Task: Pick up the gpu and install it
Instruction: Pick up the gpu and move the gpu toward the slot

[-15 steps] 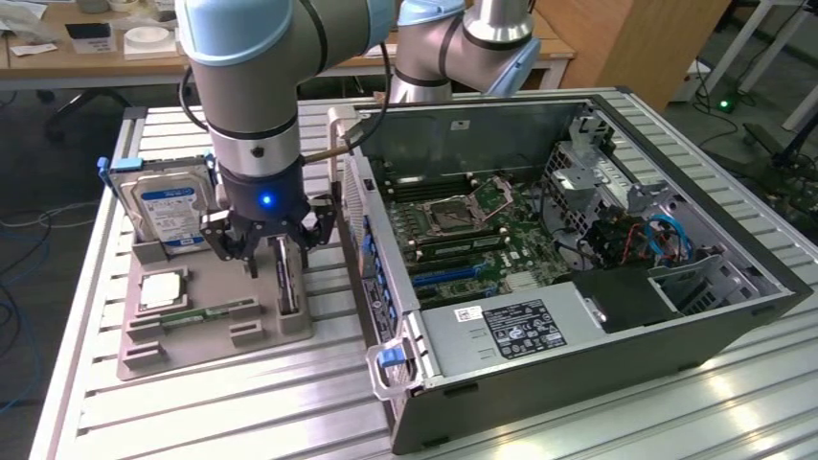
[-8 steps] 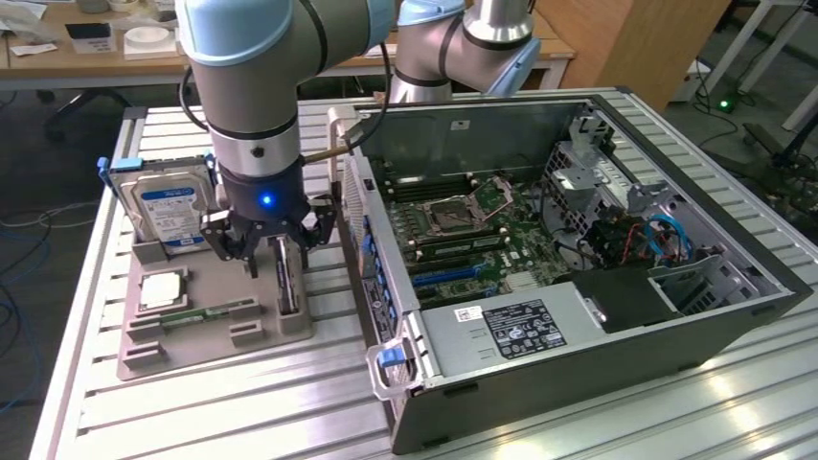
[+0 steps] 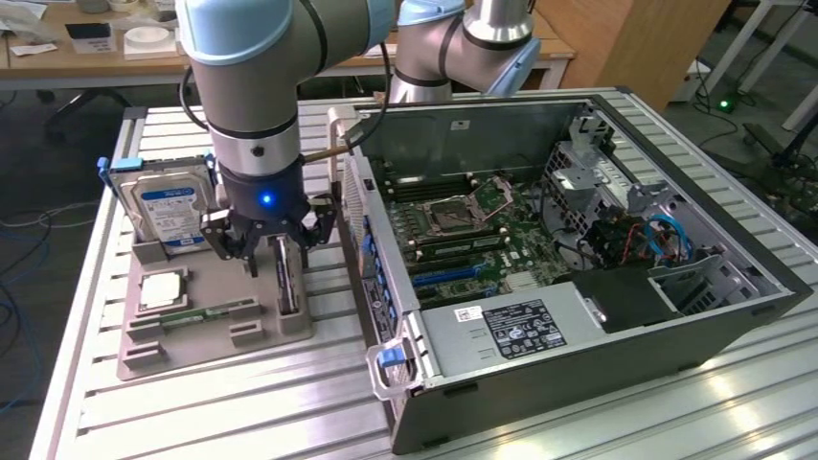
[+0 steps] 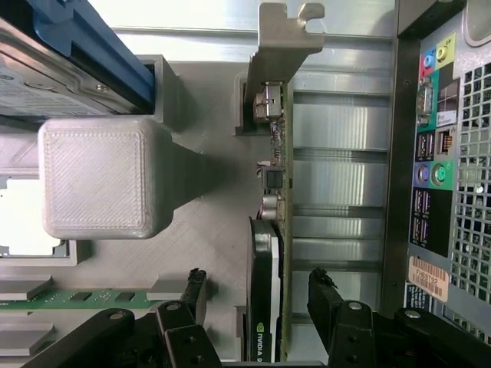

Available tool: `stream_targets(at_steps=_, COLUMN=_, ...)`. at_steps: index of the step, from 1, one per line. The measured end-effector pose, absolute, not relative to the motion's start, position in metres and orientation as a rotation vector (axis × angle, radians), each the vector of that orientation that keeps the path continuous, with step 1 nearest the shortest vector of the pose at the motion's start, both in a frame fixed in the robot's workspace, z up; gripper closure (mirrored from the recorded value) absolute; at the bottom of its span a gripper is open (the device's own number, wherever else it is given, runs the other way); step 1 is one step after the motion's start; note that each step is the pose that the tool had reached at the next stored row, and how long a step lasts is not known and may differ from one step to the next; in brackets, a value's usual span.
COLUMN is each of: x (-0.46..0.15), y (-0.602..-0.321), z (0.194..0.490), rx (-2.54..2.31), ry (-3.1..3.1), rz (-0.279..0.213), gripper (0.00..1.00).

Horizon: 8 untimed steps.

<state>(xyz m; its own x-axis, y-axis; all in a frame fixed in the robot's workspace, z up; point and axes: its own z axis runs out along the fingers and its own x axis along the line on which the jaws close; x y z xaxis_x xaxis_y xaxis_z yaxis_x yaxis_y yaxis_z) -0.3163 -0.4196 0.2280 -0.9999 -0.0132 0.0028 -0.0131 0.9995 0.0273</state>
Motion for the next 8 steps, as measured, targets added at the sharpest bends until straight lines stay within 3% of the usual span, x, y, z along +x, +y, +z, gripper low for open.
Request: stream_targets(at_steps=8, x=-0.3162, y=-0.4153, z=0.2257, rx=0.021, ry=-3.138, rz=-0.043, gripper=0.35)
